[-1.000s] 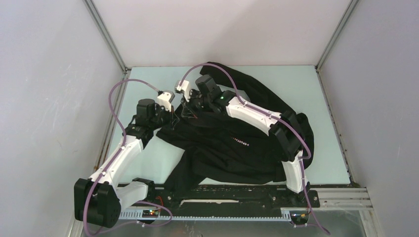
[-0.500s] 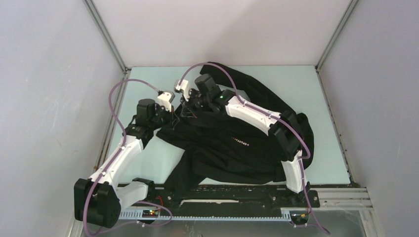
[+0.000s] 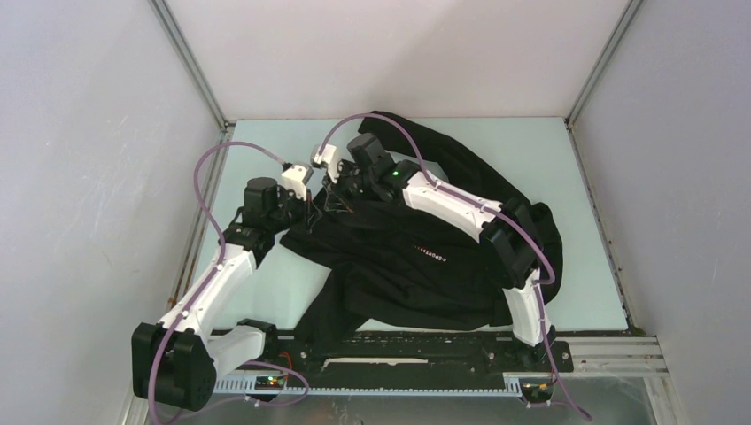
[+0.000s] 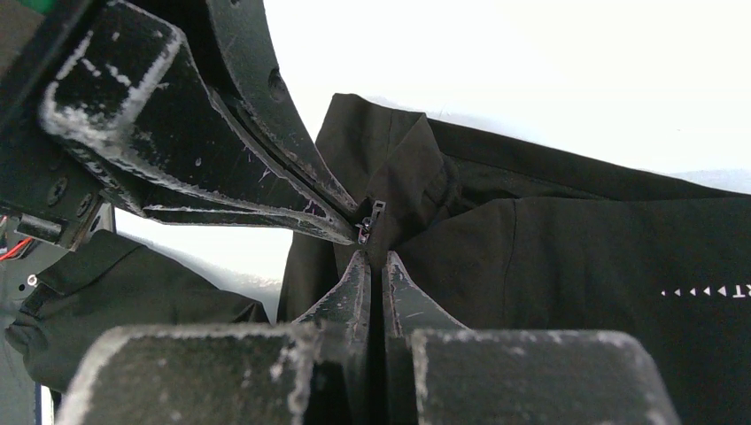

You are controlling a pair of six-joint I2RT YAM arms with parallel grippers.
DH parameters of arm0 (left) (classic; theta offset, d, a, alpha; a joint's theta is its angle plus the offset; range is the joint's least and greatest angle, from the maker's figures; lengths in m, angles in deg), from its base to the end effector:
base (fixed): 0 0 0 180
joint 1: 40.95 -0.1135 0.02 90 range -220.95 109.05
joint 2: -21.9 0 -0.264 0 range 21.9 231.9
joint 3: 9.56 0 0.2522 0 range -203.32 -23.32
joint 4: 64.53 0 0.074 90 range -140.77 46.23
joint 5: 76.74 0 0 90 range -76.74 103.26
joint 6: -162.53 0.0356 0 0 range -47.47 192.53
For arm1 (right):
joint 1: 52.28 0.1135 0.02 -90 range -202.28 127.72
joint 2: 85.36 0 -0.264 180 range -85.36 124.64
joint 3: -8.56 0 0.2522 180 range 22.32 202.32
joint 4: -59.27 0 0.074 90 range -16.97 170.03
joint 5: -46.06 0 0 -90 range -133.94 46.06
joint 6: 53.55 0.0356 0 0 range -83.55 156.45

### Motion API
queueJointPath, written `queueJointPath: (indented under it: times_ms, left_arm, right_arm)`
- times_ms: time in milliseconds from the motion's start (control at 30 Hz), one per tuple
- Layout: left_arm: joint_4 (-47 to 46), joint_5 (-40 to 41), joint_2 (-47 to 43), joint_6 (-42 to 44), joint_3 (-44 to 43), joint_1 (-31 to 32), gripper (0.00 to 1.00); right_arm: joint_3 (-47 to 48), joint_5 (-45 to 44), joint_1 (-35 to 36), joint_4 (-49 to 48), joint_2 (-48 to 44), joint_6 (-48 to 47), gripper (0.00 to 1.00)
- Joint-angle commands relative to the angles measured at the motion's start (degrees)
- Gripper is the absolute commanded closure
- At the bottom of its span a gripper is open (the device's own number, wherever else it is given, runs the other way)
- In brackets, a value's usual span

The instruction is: Zip up the jacket

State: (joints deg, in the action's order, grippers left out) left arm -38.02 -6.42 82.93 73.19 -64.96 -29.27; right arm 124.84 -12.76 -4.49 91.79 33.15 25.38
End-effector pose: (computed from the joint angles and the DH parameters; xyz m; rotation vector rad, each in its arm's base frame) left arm 0.2269 -0.0591 0.2625 0.4304 2.0884 -0.4791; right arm 0.3114 0.3708 0.2761 -1.3681 1.7676 0.9503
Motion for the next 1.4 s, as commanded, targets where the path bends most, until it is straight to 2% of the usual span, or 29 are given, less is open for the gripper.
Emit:
queueJointPath:
  times_ms: [0, 400, 500, 700, 833, 900, 1067, 1167, 1267, 1367]
  left_arm:
    - [-1.42, -0.66, -1.35, 1.62, 0.69, 0.37, 1.0]
    - [-1.76, -0.87, -2.0, 1.97, 1.1, 1.0, 1.0]
    - [-1.88, -1.58, -2.13, 2.06, 1.13, 1.12, 1.0]
    - [-2.4, -1.67, -2.74, 2.06, 1.48, 1.07, 1.0]
    - [-3.96, -2.11, -3.75, 1.51, 2.03, 1.06, 0.99]
    - [-4.88, -2.05, -4.82, 0.86, 2.46, 1.09, 0.94]
    - [-7.52, -1.76, -7.98, -4.84, 4.19, 0.9, 0.62]
    - [-8.15, -1.5, -11.17, -9.69, 5.68, 0.42, 0.5]
    - [-7.55, -2.72, -14.9, -15.44, 7.04, -3.31, 0.46]
    - [-8.62, -4.65, -19.97, -23.88, 9.97, -12.29, 0.44]
  right_arm:
    - [3.33, 0.02, 0.55, -0.77, 0.84, -0.36, 1.0]
    - [8.44, 0.65, 0.87, -0.22, 4.45, 0.54, 1.0]
    - [7.66, 3.94, 0.32, -4.35, 4.73, 3.39, 1.0]
    - [3.06, 14.36, -2.01, -19.61, 4.3, 13.06, 1.0]
    - [3.36, 16.68, -1.6, -21.43, 4.92, 14.87, 1.0]
    - [2.72, 18.12, -2.17, -23.51, 5.38, 16.96, 1.0]
    - [0.95, 19.13, -2.89, -26.23, 4.95, 18.41, 1.0]
    - [0.0, 19.66, -3.42, -27.35, 4.66, 19.15, 1.0]
    - [-0.41, 20.2, -4.06, -27.98, 4.41, 19.69, 1.0]
    - [-0.74, 20.74, -4.64, -28.21, 4.18, 19.75, 1.0]
